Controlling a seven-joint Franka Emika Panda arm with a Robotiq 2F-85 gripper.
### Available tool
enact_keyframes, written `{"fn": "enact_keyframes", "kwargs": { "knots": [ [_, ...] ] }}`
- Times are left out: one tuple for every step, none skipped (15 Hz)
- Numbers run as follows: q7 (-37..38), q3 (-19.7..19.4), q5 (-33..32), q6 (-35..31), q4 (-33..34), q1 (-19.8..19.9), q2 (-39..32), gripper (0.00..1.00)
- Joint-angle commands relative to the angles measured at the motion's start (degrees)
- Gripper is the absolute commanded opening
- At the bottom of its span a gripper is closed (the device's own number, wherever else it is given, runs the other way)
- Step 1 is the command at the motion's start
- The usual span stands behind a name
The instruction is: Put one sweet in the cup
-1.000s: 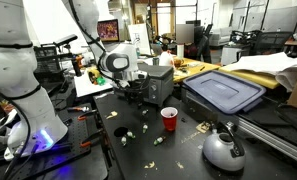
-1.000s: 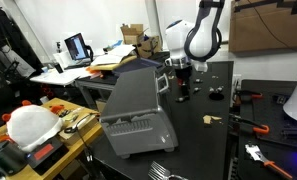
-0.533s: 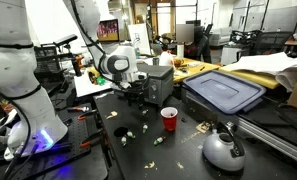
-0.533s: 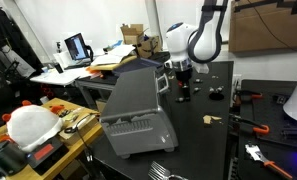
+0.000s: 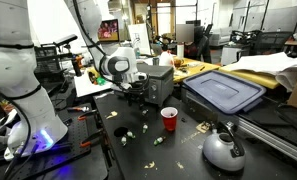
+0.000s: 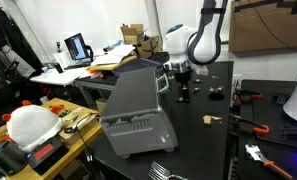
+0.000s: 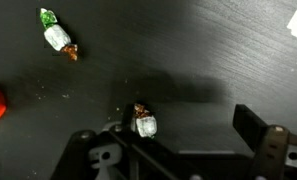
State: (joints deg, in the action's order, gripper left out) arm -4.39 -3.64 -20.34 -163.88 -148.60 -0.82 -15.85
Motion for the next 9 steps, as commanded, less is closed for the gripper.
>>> {"fn": "enact_keyframes", "kwargs": {
  "knots": [
    [-1.22,-1.54,-1.8,-1.47,1.14,-1.09,-1.33,1.0],
    [-1.12,-2.03,-2.69,-1.48,1.64,-1.38,-1.8,1.0],
    [-1.05,-2.5,-3.58,-1.52,2.08,-1.66,-2.23,1.0],
    [-1.17,-2.79,-4.15,-1.56,2.65,-1.7,-2.76,1.0],
    [-1.3,-2.97,-4.59,-1.57,3.16,-1.68,-3.22,1.0],
    [-1.58,-3.02,-4.67,-1.55,3.86,-1.52,-3.83,1.0],
    [-1.77,-3.04,-4.58,-1.56,4.39,-1.42,-4.35,1.0],
    [-2.08,-2.88,-4.27,-1.58,4.98,-1.23,-4.94,1.0],
    [-2.63,-2.73,-4.04,-1.53,5.55,-1.09,-5.49,1.0]
  ]
}}
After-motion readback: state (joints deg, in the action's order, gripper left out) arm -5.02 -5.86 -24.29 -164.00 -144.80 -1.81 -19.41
